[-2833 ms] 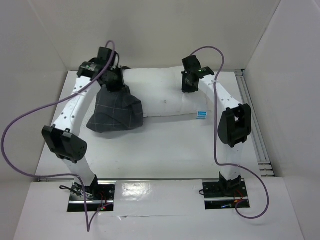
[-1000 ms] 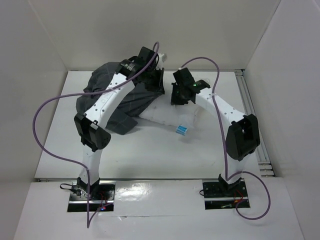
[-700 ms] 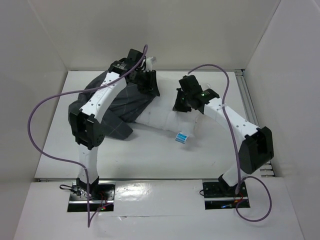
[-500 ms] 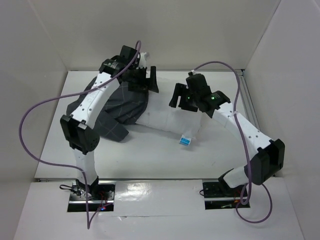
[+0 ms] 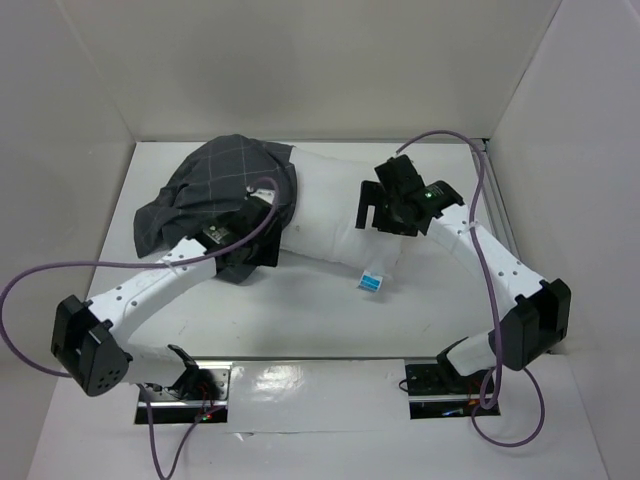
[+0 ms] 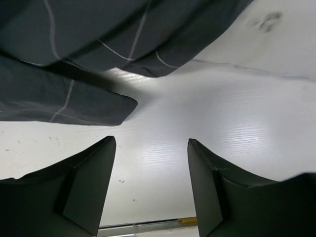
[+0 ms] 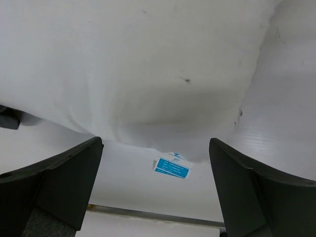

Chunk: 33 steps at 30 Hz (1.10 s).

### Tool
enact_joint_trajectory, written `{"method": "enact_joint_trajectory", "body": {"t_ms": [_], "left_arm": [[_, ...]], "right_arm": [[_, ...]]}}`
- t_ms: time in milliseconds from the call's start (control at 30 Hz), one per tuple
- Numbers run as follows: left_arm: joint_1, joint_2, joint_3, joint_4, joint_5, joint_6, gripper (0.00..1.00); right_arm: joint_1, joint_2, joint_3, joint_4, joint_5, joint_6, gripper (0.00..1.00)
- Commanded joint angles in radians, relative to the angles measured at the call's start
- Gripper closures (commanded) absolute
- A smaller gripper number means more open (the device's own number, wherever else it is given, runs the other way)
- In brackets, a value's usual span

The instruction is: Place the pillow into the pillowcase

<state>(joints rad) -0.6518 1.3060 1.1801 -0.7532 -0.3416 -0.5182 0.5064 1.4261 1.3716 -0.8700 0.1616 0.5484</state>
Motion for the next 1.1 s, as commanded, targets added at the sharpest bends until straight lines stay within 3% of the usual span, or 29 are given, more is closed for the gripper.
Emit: {"method": "enact_joint_trajectory", "body": {"t_ms": [0,100,167,400,667,800,833,933,1033,1067], "left_arm": [[-0.037,0.007,-0.062,0.207,-0.098,-0.063,0.28],[-0.028,0.070,-0.100,0.274,-0.122,-0.055,0.31],[-0.028,0.128,-0.056,0.262,-0.122,-0.065,0.31],[0.006,0.222,-0.034,0.256,-0.157,-0.085,0.31],[0.053,0.225,-0.034,0.235,-0.194,-0.081,0.37],[0.066,0.239,-0.036,0.261,-0.172,-0.072,0.49],[0.066,0.248,-0.036,0.261,-0.172,-0.072,0.67],[0.075,0.259,0.016,0.218,-0.172,-0.072,1.00],[0.075,0.243,0.070,0.175,-0.100,-0.081,1.00],[0.075,0.224,0.082,0.192,-0.030,-0.065,1.00]], "right_arm": [[-0.022,-0.029,-0.009,-0.038,0.032,-0.013,0.05],[-0.031,-0.020,-0.019,-0.038,0.010,-0.024,0.05],[-0.031,-0.019,-0.019,-0.038,-0.003,-0.034,0.09],[-0.052,-0.039,-0.080,-0.038,-0.057,-0.045,0.07],[-0.115,-0.091,-0.118,-0.080,-0.083,-0.083,0.06],[-0.176,-0.092,-0.175,-0.060,-0.160,-0.093,0.04],[-0.190,-0.092,-0.175,-0.060,-0.178,-0.093,0.04],[-0.190,-0.092,-0.207,-0.049,-0.210,-0.093,0.04],[-0.172,-0.104,-0.290,0.052,-0.238,-0.070,0.08],[-0.137,-0.113,-0.316,0.157,-0.249,-0.056,0.15]]}}
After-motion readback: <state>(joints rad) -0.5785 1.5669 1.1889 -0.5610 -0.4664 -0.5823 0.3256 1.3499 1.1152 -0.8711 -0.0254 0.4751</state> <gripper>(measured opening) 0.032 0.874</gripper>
